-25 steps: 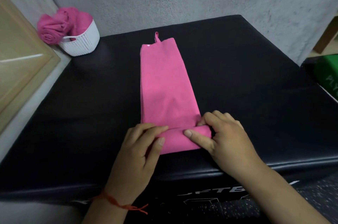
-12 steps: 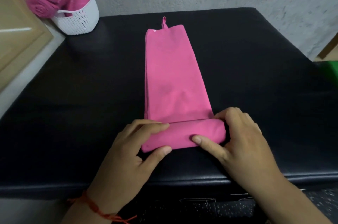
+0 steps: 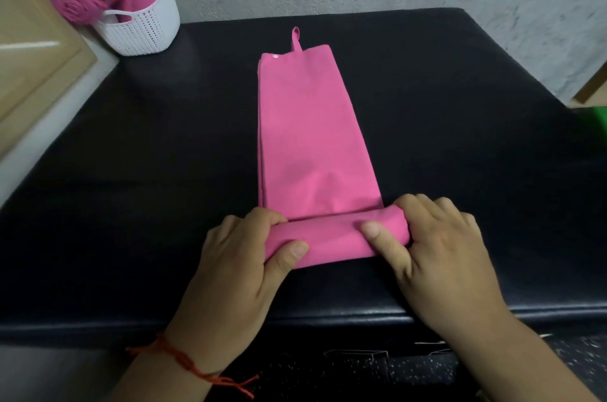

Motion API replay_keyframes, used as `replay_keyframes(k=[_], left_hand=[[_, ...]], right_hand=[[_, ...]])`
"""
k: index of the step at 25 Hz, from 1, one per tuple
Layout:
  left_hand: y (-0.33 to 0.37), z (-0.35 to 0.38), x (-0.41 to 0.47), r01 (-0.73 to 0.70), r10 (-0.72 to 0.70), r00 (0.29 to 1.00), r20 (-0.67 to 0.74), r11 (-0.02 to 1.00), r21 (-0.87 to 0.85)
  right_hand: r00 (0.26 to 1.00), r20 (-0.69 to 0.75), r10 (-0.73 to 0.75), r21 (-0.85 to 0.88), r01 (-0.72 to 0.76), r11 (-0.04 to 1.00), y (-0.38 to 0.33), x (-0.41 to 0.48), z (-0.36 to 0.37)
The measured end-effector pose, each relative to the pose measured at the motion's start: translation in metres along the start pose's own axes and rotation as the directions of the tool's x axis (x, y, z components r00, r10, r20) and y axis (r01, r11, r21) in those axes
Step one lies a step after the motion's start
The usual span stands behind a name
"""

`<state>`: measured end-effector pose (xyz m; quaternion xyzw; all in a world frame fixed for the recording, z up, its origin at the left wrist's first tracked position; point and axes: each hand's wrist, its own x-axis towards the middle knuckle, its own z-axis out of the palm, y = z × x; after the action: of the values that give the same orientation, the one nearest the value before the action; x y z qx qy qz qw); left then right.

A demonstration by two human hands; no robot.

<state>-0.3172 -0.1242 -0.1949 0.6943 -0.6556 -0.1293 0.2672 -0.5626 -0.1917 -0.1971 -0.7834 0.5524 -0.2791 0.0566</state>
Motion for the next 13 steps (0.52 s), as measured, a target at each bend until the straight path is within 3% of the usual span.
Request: replay_keyframes(k=[4,10,13], left_hand=[[0.005,0.0,-0.003,0.016,-0.016,1.0,-0.014,1.0,-0.002],[0.001,-0.002,-0.004,-0.282,0.278,0.952,-0.127,0.959,-0.019],[-0.006,-0.007,-0.003,-0.306,0.302,0.949,-0.095,0.951,-0.033]], right_hand=[[0.999,-0.006,0.052,-0.042,-0.052,0.998,-0.003,-0.002,-0.003],[0.993,0.03,0.115,-0.09,-0.112,0.99,-0.006,0.005,0.0],[0.995,-0.002,0.101,-0.119,-0.101,0.988,-0.006,0.003,0.002]])
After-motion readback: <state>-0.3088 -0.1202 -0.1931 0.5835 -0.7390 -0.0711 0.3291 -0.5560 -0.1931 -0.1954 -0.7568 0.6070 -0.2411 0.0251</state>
